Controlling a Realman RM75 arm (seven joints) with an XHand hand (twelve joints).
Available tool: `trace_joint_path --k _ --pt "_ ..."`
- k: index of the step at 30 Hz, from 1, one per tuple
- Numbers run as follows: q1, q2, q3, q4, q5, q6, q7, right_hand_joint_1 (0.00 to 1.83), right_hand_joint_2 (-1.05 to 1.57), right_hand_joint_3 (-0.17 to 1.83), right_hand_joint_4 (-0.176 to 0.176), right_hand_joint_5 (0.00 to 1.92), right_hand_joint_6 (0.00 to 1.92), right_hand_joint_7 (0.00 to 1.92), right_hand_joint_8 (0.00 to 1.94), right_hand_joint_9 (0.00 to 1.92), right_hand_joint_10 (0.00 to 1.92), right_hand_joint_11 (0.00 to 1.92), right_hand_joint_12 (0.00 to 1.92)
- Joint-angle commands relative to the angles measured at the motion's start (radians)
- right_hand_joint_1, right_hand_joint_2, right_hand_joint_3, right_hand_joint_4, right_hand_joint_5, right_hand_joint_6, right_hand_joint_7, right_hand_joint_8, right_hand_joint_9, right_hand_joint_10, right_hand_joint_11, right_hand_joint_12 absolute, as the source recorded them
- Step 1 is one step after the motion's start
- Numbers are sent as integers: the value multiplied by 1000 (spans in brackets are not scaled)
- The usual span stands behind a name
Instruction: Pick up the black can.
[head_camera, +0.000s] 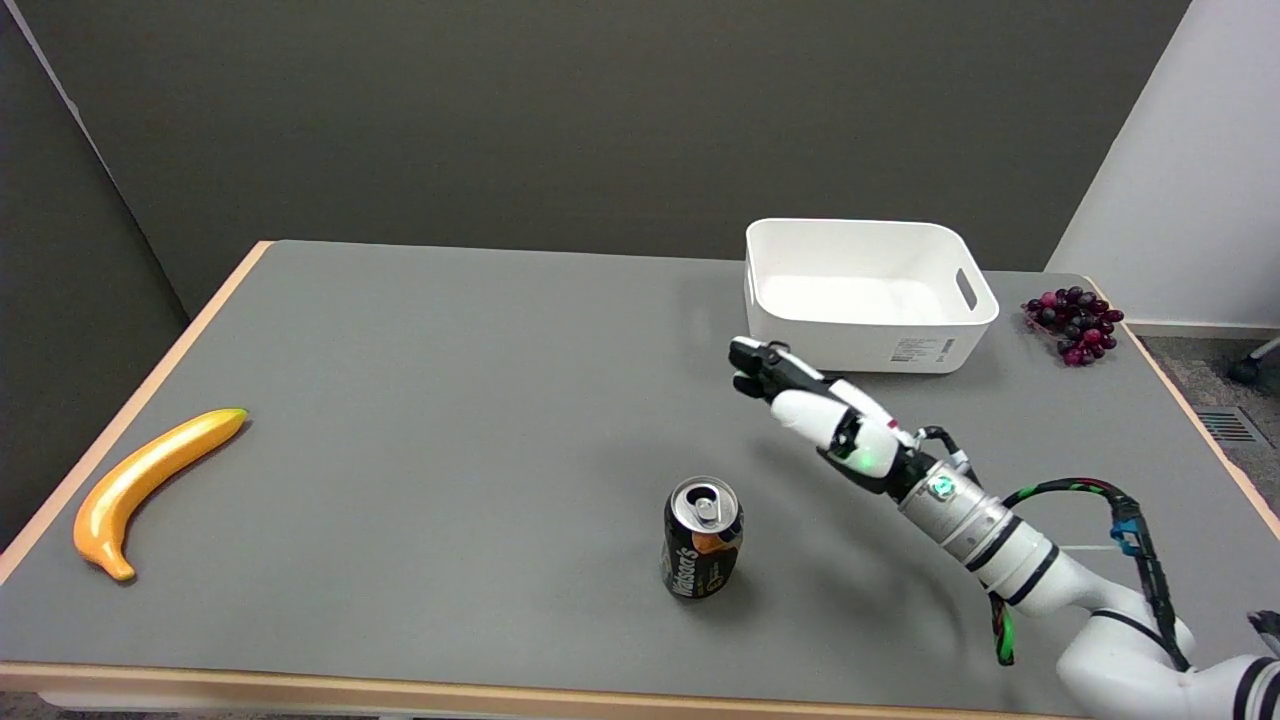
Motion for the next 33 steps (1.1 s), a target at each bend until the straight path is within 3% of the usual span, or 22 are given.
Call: trace_joint_path --k 1,7,10,18,24,27,29,33 --pt "66 -55 -20 -103 -216 -55 101 345 595 863 -173 45 224 -1 29 -1 -1 -1 268" --pt "65 -47 -20 -107 -227 -42 101 372 578 868 -175 46 181 -1 -1 -1 -1 -1 156" --pt "60 -34 -20 -98 -240 -41 101 387 652 719 -176 -1 289 -1 -1 -1 -1 -1 96" --pt "38 -23 -20 -64 -240 6 110 440 641 724 -176 -1 276 -1 -1 -1 -1 -1 1" --pt "-3 12 -15 -7 -235 5 112 415 596 833 -176 37 208 -1 -1 -1 -1 -1 35" --pt "-8 8 -17 -1 -239 7 133 415 672 692 -176 1 316 -1 18 -1 -1 -1 69" --pt "-8 3 -26 -1 -239 14 144 400 617 835 -176 41 234 -1 30 -1 -1 -1 74" --pt "-8 -8 -32 7 -239 19 145 392 603 851 -176 39 241 -1 70 -1 -1 -1 137"
